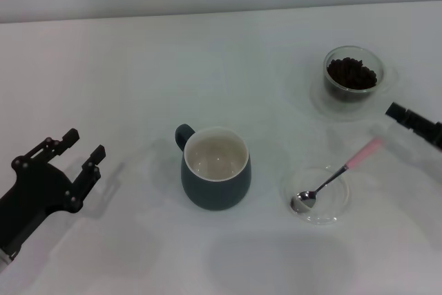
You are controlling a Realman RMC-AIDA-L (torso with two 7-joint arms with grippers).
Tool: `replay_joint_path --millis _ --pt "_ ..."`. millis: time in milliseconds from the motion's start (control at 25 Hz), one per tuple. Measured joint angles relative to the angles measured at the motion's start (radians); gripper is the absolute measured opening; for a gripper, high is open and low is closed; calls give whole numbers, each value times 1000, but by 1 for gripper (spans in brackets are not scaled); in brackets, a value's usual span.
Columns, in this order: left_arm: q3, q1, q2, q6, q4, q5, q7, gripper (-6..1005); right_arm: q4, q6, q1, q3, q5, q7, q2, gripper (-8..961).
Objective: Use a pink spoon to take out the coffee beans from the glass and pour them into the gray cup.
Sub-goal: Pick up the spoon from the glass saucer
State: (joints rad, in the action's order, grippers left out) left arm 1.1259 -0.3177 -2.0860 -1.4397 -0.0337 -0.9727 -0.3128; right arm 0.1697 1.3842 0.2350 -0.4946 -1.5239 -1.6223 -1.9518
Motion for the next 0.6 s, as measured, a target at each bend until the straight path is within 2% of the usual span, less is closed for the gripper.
replay_joint_path --millis 280,600 --pt "0 8 1 -27 0 8 17 474 -1 -15 -8 -22 42 1 -28 679" --pt "0 8 1 -32 0 8 25 474 -2 -17 -8 -33 55 0 -44 679"
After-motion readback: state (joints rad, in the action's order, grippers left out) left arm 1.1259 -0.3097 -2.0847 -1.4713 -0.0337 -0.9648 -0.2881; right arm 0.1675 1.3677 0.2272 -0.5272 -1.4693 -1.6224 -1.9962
